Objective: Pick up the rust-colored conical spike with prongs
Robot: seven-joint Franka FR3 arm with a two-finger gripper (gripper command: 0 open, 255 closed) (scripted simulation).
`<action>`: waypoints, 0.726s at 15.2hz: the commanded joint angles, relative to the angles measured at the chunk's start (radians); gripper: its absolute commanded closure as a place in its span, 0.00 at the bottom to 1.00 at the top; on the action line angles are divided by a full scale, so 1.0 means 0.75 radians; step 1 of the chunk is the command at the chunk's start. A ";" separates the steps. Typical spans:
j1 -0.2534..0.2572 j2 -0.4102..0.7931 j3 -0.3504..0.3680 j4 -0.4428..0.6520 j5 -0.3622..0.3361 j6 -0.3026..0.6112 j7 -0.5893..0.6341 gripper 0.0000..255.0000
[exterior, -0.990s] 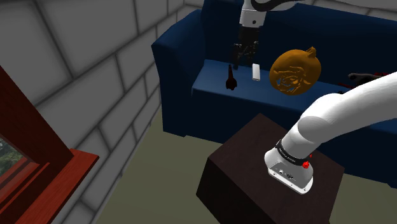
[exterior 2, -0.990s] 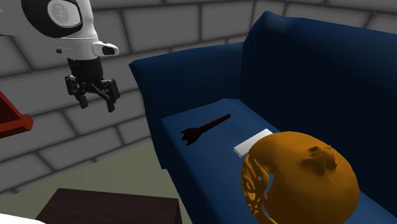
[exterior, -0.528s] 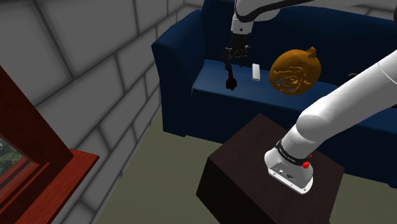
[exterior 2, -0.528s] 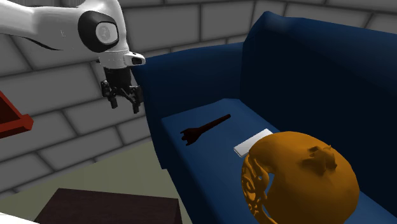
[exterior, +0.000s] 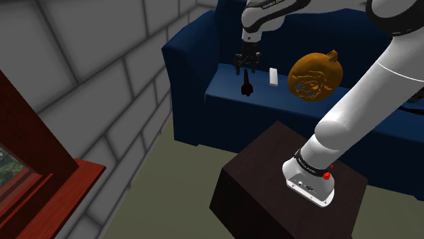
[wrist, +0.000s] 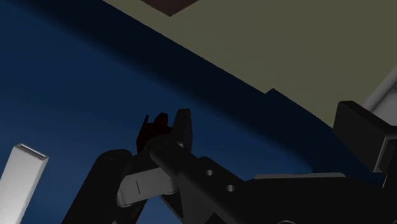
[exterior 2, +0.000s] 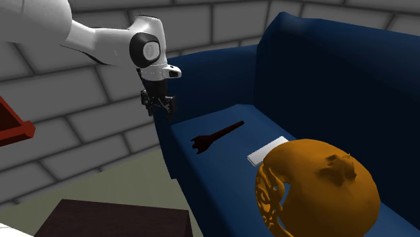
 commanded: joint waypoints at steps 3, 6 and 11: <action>-0.031 0.174 -0.032 0.113 -0.007 0.064 0.056 0.00; -0.058 0.300 -0.059 0.212 -0.007 0.095 0.087 0.00; -0.107 0.508 -0.105 0.396 0.007 0.124 0.133 0.00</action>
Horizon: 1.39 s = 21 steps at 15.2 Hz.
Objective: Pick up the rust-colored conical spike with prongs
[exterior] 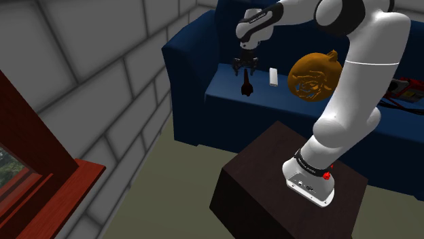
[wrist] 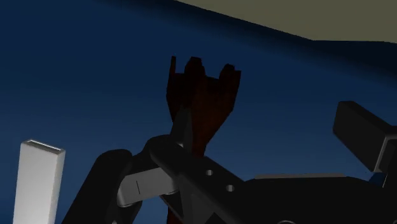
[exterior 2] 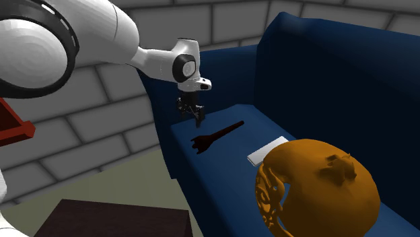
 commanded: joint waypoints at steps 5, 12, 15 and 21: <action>-0.070 0.251 -0.052 0.250 0.028 0.006 0.049 0.00; -0.132 0.455 -0.081 0.453 0.058 0.010 0.087 0.00; -0.134 0.486 -0.078 0.448 0.062 0.046 0.088 0.00; -0.135 0.511 -0.075 0.441 0.065 0.077 0.088 1.00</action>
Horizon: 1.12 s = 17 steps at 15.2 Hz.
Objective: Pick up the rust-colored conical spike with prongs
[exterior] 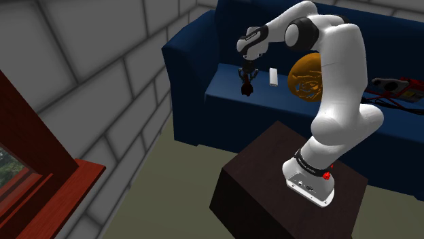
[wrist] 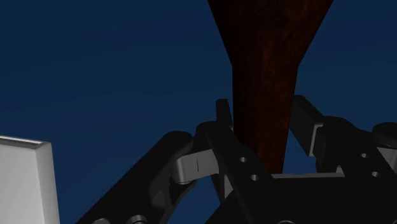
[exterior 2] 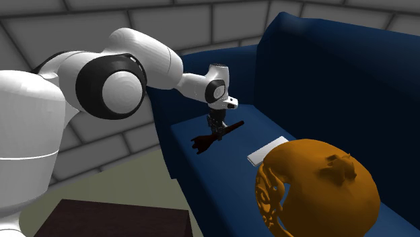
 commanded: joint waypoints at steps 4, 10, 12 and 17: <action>0.000 0.000 0.000 -0.002 0.000 0.002 0.000 1.00; 0.001 -0.018 -0.002 0.005 -0.002 -0.023 0.000 1.00; 0.003 -0.039 -0.004 0.007 -0.005 -0.046 -0.001 1.00; 0.006 -0.088 -0.009 0.021 -0.011 -0.108 -0.001 1.00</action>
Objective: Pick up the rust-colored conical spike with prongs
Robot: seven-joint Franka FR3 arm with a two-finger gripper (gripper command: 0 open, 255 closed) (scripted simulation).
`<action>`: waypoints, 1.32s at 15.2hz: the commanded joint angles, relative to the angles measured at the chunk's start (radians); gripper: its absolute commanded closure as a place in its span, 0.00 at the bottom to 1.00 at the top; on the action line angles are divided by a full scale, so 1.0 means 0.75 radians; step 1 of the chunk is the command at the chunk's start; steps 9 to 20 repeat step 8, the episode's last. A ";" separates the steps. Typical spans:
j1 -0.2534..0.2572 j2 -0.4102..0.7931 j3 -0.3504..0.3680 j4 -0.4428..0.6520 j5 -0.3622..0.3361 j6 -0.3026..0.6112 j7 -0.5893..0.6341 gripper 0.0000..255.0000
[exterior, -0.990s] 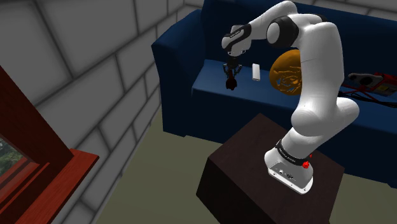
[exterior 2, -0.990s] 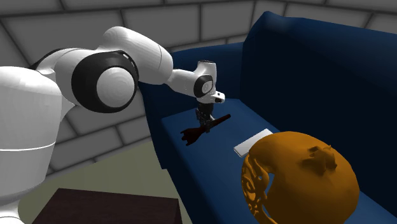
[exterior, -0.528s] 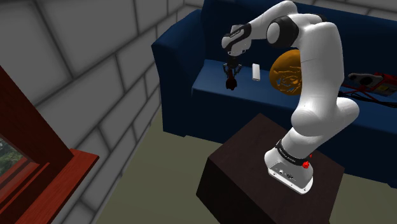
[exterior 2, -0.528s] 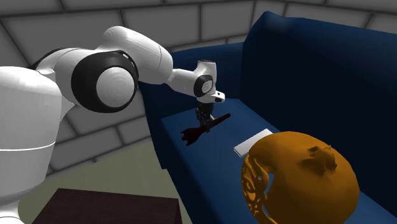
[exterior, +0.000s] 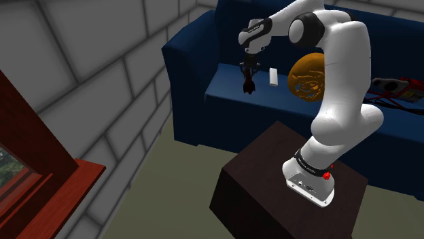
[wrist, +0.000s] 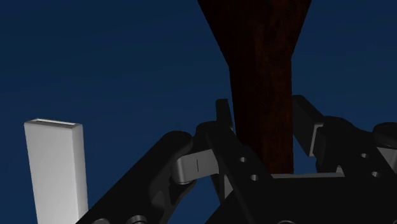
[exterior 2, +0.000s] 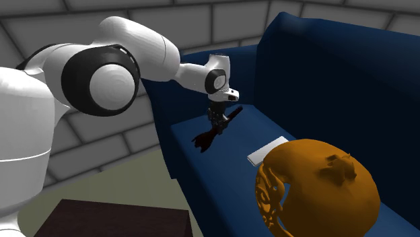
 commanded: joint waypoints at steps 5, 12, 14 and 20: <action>0.004 -0.053 -0.005 0.029 -0.007 -0.081 0.000 1.00; 0.005 -0.062 -0.006 0.035 -0.008 -0.097 0.000 1.00; 0.005 -0.062 -0.006 0.035 -0.008 -0.097 0.000 1.00; 0.005 -0.062 -0.006 0.035 -0.008 -0.097 0.000 1.00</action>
